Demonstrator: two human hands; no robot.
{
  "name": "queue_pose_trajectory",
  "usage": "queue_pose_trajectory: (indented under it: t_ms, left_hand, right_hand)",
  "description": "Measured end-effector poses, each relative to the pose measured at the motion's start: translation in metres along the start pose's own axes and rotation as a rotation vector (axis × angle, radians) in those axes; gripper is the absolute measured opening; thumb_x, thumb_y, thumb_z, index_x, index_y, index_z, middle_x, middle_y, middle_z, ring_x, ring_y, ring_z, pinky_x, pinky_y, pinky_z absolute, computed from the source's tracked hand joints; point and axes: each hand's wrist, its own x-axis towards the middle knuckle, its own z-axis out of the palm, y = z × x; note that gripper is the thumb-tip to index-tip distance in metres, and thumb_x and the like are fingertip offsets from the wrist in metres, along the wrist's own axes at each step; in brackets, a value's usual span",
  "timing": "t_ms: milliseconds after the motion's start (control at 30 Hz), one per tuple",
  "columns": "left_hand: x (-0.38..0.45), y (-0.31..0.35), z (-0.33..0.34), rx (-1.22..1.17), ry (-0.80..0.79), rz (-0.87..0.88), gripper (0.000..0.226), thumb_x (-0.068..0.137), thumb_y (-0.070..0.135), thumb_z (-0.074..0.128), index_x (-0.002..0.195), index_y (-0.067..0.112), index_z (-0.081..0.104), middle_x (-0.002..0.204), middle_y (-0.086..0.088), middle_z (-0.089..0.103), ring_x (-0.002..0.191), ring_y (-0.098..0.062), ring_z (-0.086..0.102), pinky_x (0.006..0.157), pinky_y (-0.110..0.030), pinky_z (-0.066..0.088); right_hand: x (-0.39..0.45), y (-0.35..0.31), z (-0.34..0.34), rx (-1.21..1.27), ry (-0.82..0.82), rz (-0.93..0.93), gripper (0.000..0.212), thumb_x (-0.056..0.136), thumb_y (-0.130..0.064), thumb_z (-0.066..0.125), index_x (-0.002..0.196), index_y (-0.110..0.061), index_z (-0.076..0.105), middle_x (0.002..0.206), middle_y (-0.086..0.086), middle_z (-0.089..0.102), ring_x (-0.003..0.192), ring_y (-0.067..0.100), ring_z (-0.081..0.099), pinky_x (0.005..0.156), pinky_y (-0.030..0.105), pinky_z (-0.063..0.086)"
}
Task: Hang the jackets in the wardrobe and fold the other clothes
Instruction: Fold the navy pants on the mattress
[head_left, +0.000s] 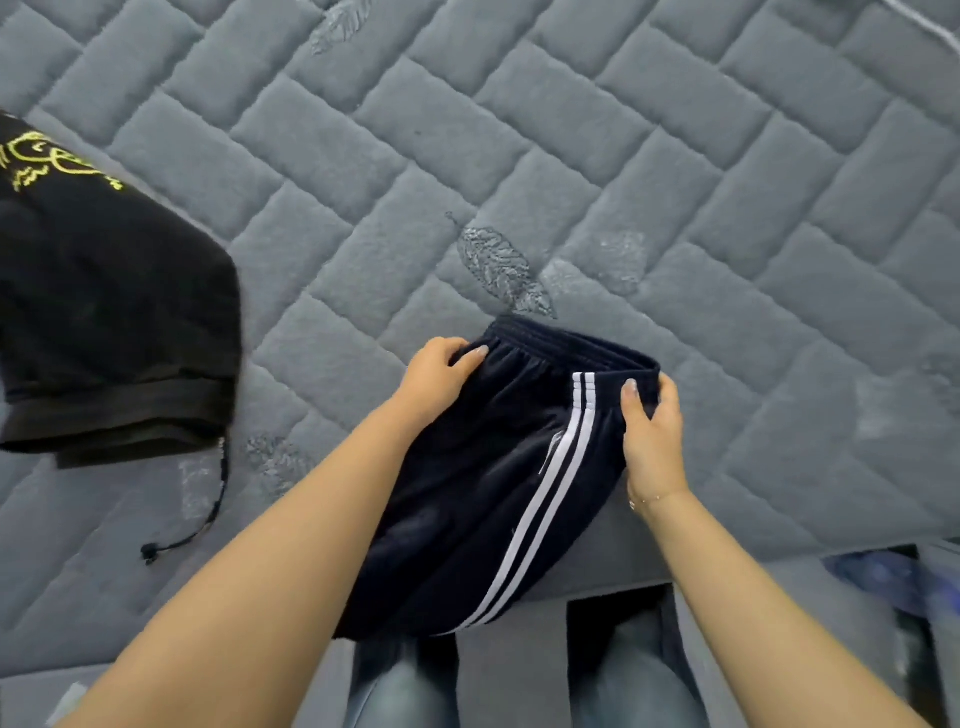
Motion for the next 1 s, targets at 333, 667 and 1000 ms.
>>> queue_pose_trajectory:
  t_ms: [333,667,1000]
  left_hand:
    - [0.060,0.150,0.105,-0.468,-0.027,-0.168,0.040,0.093,0.044,0.062,0.116,0.012,0.055,0.113,-0.005,0.066,0.105,-0.020,0.064,0.093,-0.040,0.053]
    - [0.054,0.169,0.110,-0.782,-0.049,-0.157,0.032,0.094,0.048,0.059,0.109,0.022,0.071,0.114,-0.002,0.073,0.105,-0.018,0.069,0.075,-0.027,0.058]
    - [0.077,0.326,0.106,-0.581,-0.006,0.069,0.022,0.094,0.040,0.062,0.101,0.020,0.070,0.100,0.002,0.073,0.091,-0.014,0.069,0.084,-0.033,0.057]
  right_hand:
    - [0.126,-0.049,-0.128,-0.550,0.127,-0.305,0.029,0.090,-0.014,0.064,0.115,-0.010,0.051,0.109,0.003,0.045,0.092,0.019,0.051,0.086,0.042,0.047]
    - [0.103,-0.027,-0.103,-0.916,0.015,-0.236,0.045,0.093,-0.040,0.059,0.128,-0.016,0.043,0.122,0.003,0.048,0.106,0.020,0.050,0.081,0.032,0.044]
    - [0.137,-0.068,-0.247,0.417,0.151,0.230,0.017,0.097,-0.019,0.052,0.095,-0.015,0.069,0.100,0.004,0.073,0.097,0.022,0.066,0.091,0.033,0.052]
